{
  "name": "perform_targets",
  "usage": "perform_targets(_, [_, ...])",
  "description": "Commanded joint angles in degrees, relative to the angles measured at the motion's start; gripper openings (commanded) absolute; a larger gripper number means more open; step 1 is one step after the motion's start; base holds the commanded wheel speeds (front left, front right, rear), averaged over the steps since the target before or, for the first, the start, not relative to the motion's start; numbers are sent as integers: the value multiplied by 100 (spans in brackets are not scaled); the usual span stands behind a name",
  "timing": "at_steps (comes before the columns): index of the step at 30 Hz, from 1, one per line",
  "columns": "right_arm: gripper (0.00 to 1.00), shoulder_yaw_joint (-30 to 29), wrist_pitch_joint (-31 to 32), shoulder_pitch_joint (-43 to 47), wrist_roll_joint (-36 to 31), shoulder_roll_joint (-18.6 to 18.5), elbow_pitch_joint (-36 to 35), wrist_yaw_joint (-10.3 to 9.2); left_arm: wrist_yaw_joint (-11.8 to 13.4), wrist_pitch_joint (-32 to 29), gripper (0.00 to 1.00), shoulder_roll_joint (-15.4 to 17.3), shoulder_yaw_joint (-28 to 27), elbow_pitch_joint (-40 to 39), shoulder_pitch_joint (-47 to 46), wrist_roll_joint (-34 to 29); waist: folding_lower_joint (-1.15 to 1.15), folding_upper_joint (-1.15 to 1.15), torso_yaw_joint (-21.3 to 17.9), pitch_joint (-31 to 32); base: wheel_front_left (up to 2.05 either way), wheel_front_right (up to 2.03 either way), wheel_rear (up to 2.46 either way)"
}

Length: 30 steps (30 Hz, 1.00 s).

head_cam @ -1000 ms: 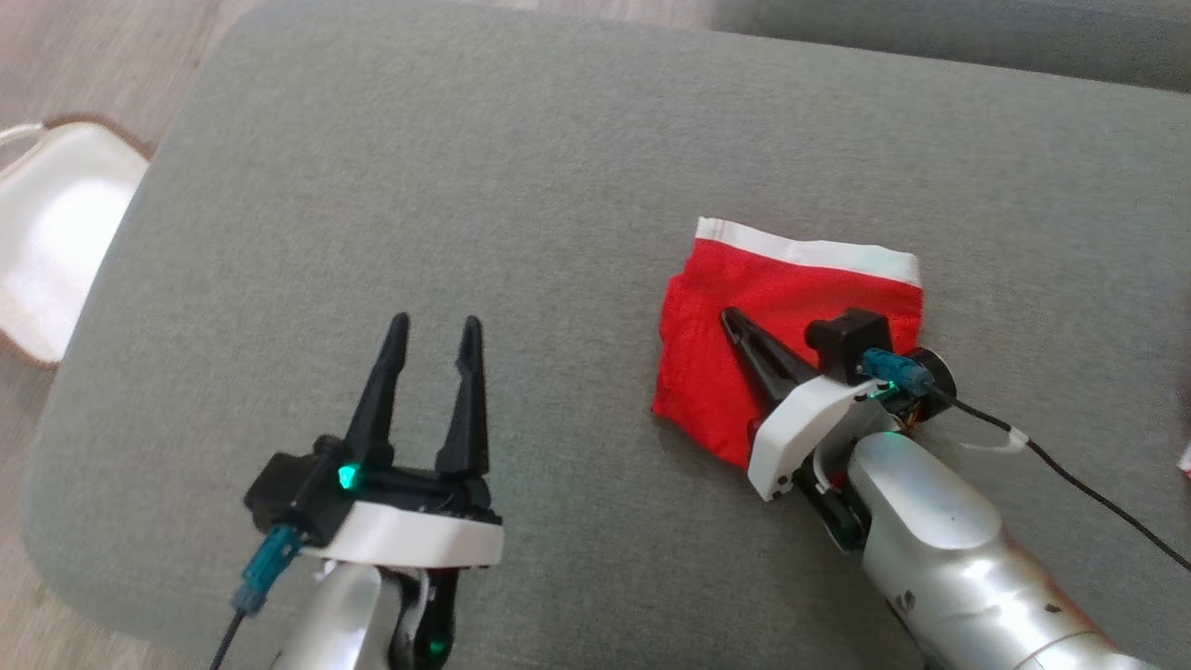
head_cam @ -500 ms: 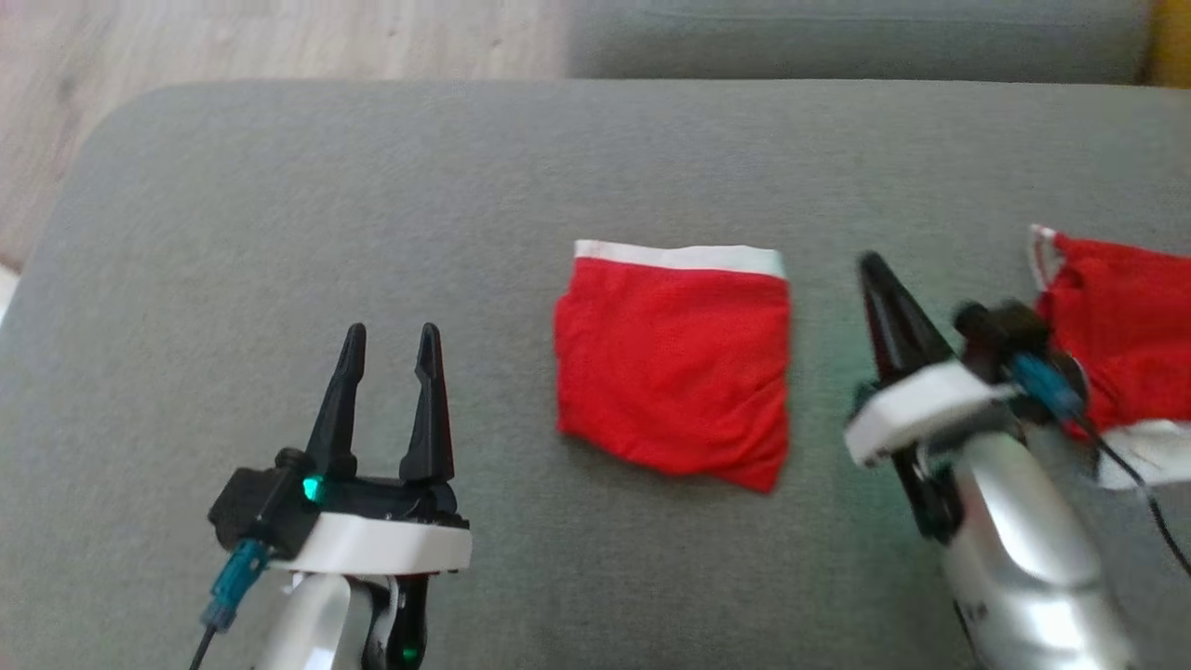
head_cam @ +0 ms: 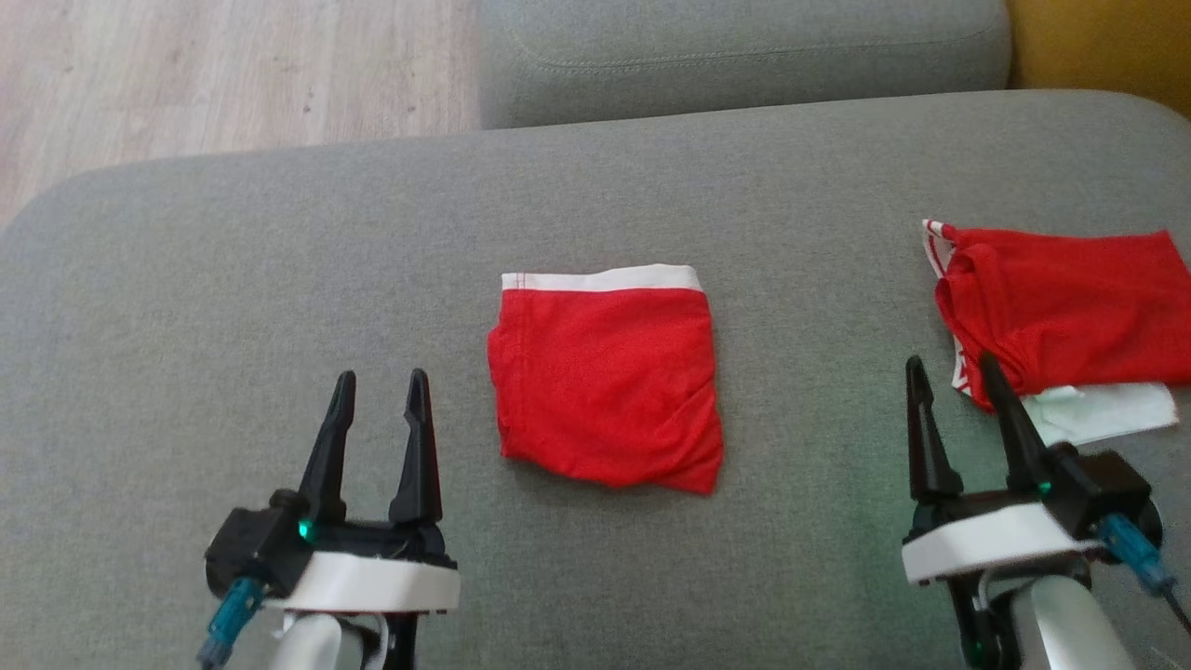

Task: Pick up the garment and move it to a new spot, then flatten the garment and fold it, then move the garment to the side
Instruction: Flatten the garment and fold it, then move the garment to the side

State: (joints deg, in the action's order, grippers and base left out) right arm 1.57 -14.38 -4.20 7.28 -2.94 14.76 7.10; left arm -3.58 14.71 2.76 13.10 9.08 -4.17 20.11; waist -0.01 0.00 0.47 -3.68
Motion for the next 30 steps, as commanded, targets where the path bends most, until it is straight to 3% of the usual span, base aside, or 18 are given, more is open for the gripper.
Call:
perform_targets(1, [100,158,-62,-86,59,4,-249,39,4,29,100,11,-178,-163,-87,2,1,0,-33,31,0,0,0])
perform_targets(21, [100,197,-62,-252,78,6,-102,39,5,29,100,11,-94,-167,-165,-90,1,0,142,-265,0,0,0])
perform_targets(30, [100,1063,464,-956,544,6,593,39,-51,29,100,11,41,-101,-429,-71,1,0,464,-717,0,0,0])
